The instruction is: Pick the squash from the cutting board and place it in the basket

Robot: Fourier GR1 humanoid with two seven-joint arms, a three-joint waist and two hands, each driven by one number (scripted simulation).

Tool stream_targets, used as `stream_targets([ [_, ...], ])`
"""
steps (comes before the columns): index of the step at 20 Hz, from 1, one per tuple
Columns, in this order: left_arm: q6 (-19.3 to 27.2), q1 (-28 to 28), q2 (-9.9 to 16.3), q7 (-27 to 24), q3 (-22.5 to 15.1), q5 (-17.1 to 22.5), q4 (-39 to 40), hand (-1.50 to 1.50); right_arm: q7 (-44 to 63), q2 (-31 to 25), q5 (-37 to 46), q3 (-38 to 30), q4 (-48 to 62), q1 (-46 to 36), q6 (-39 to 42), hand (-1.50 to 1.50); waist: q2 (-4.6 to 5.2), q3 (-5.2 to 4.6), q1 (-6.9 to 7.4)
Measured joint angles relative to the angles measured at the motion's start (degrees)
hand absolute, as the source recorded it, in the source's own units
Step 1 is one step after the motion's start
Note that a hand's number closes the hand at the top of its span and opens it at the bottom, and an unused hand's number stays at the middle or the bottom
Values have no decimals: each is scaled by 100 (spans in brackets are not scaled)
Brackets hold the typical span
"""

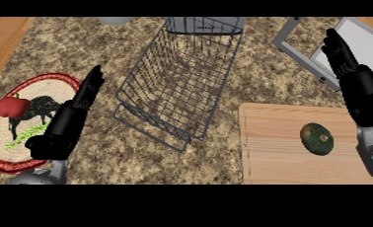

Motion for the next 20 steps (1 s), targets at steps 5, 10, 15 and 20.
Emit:
stream_targets([
  [5, -192, -208, 103, -68, 198, 32, 133, 0, -1123, -237, -910, -502, 522, 273, 1436, 150, -59, -1, -93],
  [10, -439, -317, 169, -72, 255, 204, 197, 0, -2798, -178, -1011, -114, 368, 670, 2868, -150, -79, 14, -149],
  [15, -678, -420, 183, -84, 351, 319, 358, 0, -3944, 366, 357, 478, 121, 1490, 2213, -150, -107, -7, -181],
  [20, -770, -421, 215, -144, 460, 349, 420, 0, -3620, 97, 1235, 132, -350, 1869, 1257, -150, -135, -23, -244],
])
